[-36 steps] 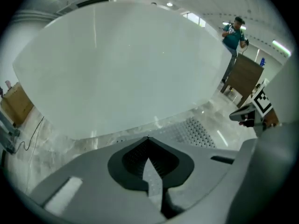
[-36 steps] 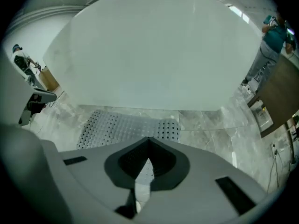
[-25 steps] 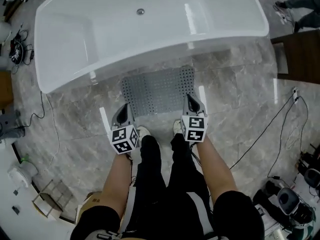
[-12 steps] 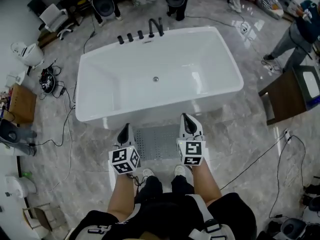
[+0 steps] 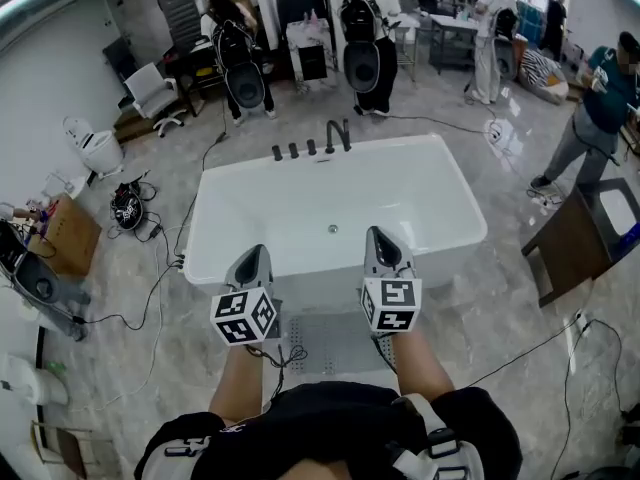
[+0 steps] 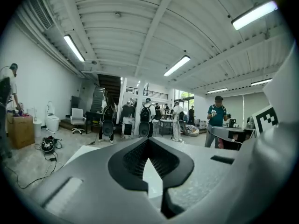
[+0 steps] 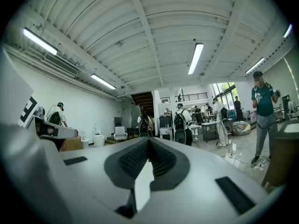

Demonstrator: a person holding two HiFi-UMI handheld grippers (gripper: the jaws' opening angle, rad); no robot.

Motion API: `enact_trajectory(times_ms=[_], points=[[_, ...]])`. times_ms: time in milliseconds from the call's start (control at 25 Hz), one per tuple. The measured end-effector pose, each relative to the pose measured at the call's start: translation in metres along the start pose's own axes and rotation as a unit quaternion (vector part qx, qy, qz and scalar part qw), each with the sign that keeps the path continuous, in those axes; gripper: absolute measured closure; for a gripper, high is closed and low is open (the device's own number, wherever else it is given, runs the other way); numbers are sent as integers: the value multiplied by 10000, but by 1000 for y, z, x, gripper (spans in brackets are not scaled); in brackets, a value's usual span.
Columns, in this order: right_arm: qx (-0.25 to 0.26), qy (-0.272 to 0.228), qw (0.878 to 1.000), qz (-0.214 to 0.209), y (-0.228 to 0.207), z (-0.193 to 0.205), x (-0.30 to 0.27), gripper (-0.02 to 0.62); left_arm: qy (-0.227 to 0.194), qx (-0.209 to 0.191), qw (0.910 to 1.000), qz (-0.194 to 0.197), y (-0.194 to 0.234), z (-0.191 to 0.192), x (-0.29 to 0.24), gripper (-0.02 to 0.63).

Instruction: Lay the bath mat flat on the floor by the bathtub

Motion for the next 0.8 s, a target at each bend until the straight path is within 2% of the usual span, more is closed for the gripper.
enact_trajectory(times_ms=[240, 440, 800], points=[[39, -5, 10000, 7, 16, -3, -6, 589, -135, -37, 9999, 45, 12, -11, 4, 602], [455, 156, 9987, 172, 27, 0, -6, 589, -82, -38, 9999, 79, 19, -5, 8, 602], [152, -36, 9998, 116, 36, -3, 9, 589, -86, -83, 9996, 256, 21, 0, 18, 602]])
Point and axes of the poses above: the fingertips, and each gripper's own axes: x backward along the fingers, y to its left, z out of its underside, the point moved 4 cm from there along x, backward along the fingers, and after that the axes turned 15 degrees about -z, right-handed, at the moved point
